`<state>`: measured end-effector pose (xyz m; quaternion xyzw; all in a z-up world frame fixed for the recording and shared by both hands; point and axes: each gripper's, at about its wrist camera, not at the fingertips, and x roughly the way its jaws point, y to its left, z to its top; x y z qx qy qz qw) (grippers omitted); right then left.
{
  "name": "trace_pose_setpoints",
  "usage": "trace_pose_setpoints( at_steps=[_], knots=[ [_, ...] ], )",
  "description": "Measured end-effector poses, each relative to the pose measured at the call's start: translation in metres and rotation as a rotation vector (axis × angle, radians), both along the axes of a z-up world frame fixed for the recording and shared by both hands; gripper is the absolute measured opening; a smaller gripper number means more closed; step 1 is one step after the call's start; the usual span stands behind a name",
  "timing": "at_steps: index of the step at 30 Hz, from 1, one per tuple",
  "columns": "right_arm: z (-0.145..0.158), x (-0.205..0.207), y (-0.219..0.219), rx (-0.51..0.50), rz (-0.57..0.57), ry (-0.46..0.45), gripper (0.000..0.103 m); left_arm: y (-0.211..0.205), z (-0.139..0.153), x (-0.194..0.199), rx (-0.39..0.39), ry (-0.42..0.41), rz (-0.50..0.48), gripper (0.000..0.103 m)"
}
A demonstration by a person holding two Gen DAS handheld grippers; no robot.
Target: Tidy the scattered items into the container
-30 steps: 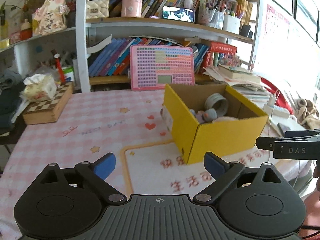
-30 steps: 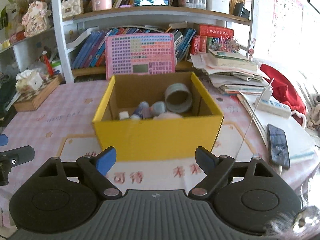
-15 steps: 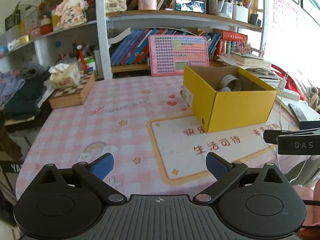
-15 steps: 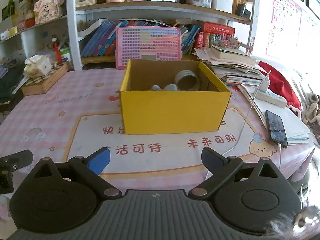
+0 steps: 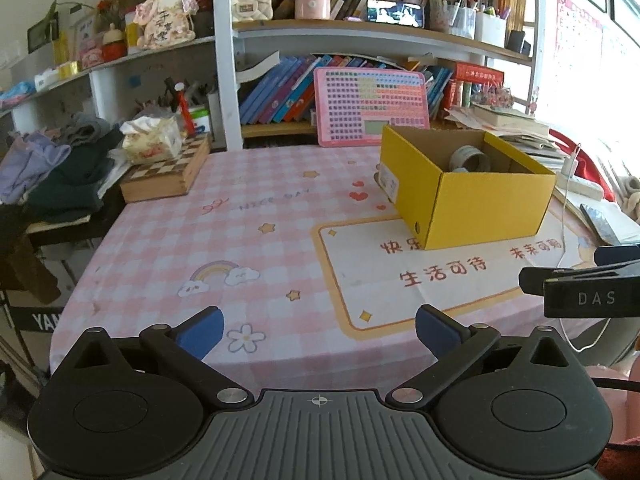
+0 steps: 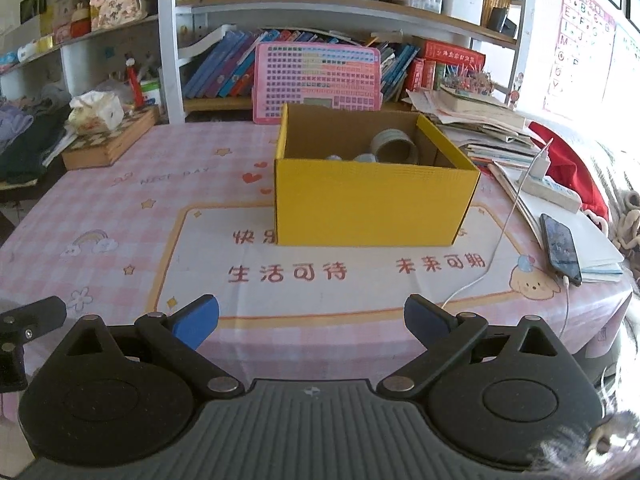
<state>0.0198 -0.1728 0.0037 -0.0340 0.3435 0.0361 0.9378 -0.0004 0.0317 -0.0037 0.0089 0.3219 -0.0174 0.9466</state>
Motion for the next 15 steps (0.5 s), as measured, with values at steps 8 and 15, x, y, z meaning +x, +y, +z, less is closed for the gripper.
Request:
trace_pose_setpoints(
  at_steps=[8, 15],
  knots=[
    [-0.004, -0.005, 0.004, 0.003, 0.019, 0.012, 0.1, 0.01, -0.007, 0.003, -0.061, 0.062, 0.01, 0.103],
    [-0.006, -0.006, 0.003, 0.004, 0.016, 0.028, 0.102, 0.008, -0.011, 0.005, -0.059, 0.089, 0.002, 0.103]
  ],
)
